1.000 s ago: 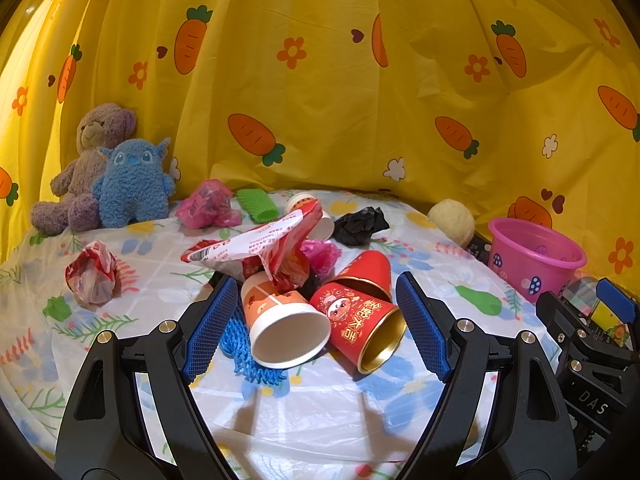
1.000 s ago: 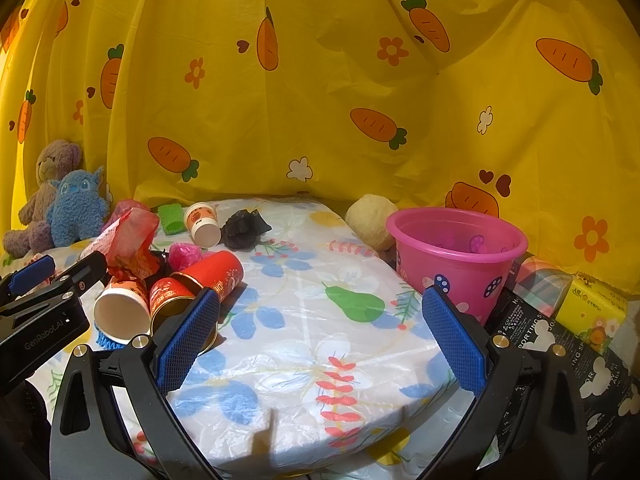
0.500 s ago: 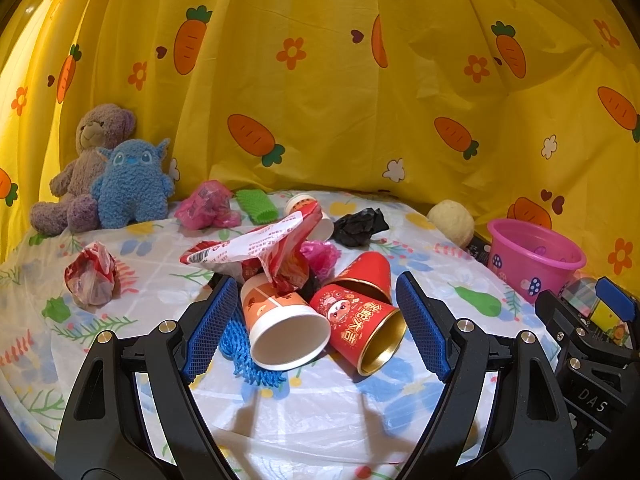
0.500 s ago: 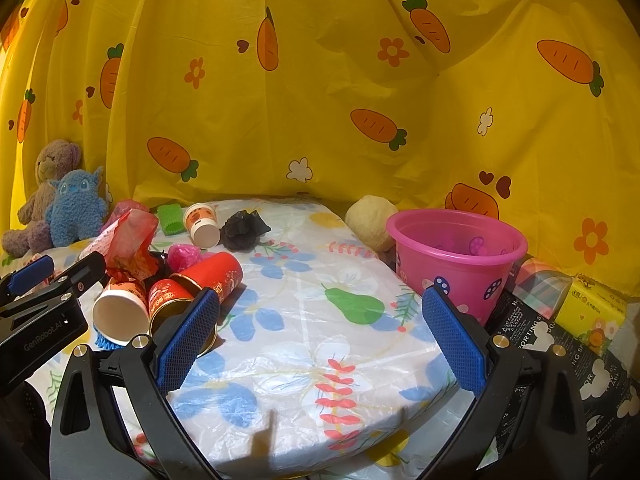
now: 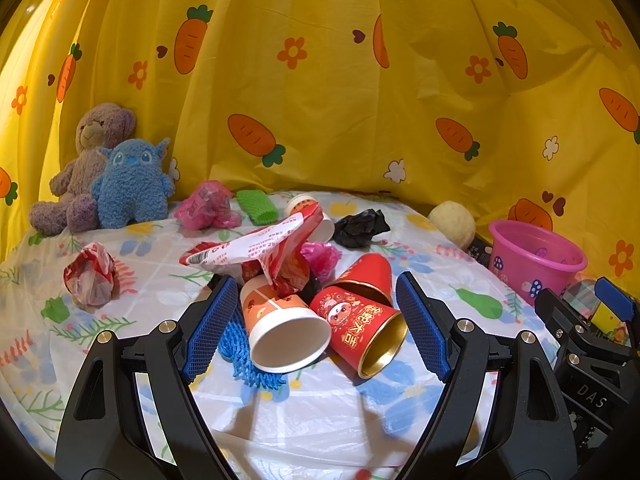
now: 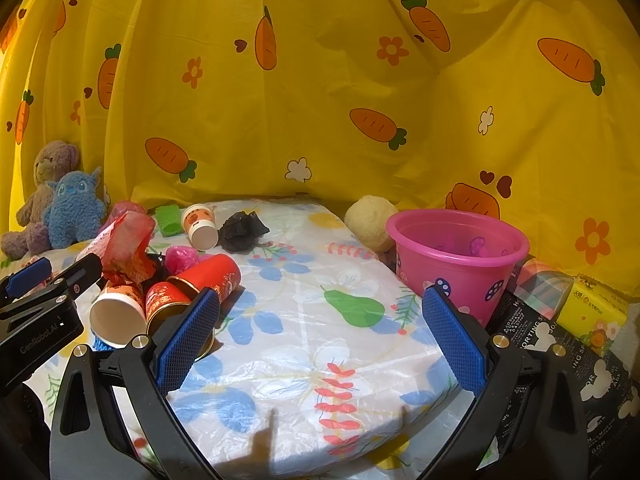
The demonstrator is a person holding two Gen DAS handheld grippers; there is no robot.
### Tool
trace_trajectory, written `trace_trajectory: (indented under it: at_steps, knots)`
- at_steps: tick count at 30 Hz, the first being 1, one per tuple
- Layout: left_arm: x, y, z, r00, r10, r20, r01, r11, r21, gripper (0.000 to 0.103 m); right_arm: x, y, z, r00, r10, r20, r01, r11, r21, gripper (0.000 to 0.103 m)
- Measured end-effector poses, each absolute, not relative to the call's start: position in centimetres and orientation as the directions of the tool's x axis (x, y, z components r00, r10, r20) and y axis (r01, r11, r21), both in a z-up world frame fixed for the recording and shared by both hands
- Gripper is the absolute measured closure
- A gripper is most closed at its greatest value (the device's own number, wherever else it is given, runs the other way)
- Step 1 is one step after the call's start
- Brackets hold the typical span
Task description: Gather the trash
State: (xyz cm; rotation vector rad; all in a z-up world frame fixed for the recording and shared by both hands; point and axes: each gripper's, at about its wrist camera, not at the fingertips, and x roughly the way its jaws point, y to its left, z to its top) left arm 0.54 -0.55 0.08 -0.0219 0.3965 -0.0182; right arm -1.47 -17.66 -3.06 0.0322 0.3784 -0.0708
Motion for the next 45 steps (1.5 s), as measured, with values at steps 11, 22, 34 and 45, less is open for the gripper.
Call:
trace_trajectory:
  at_steps: [11, 22, 34, 45]
  knots:
    - [1.2, -0.9, 0.2, 0.923, -0.026, -0.385, 0.016, 0.999, -0.029, 0.023, -1.4, -17.6, -3.1, 0.927, -0.063, -0.371, 0.075, 0.997, 0.018, 0.005]
    - [1.0, -0.3, -0.4, 0.926, -0.036, -0.376, 0.023, 0.999, -0.038, 0.023, -1.0, -17.7, -3.1, 0.925, -0.055, -0.377, 0.068, 0.997, 0.021, 0.005]
    - [-0.1, 3.9, -1.7, 0.937, -0.007, -0.35, -0.024, 0.996, -0.083, 0.027, 1.6, -14.3, -5.9, 0.905, 0.069, -0.421, -0.061, 0.998, 0.033, 0.012]
    - [0.2, 4.6, -3.4, 0.928, -0.042, -0.37, 0.017, 0.997, -0.07, 0.041, 6.0, -10.7, -9.0, 0.817, 0.191, -0.545, -0.201, 0.979, 0.042, 0.04]
